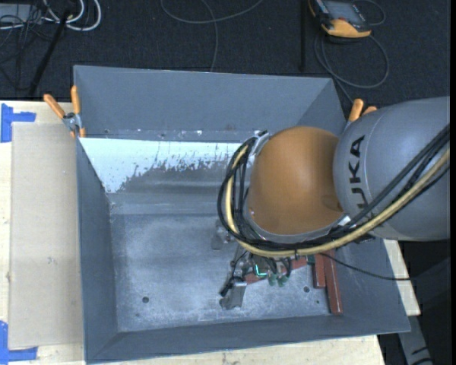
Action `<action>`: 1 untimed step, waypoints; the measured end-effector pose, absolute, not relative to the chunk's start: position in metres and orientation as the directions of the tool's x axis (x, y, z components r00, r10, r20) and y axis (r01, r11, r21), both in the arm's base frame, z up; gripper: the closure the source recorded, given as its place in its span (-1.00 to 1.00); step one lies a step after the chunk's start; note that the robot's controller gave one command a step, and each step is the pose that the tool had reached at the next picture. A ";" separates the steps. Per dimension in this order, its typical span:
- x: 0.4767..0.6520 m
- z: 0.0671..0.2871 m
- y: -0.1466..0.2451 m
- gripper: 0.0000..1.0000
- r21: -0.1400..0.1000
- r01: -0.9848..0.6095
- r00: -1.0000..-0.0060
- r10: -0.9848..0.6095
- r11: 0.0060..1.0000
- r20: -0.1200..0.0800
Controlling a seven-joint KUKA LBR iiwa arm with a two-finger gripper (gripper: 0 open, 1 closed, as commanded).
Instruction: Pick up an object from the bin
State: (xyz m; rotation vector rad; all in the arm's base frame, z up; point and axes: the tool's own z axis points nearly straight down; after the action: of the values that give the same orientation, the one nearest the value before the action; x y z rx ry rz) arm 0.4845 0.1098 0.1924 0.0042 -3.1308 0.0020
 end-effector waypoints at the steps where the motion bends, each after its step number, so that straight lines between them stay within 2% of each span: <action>1: 0.512 0.073 0.043 -1.00 -0.001 -0.142 -0.990 -0.142 0.990 0.009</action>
Offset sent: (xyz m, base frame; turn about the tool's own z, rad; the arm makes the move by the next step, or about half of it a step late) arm 0.0294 -0.0647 -0.1147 -0.1423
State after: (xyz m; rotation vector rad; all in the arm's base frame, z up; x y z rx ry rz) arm 0.5124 0.0427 0.0729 0.2223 -3.1247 0.0023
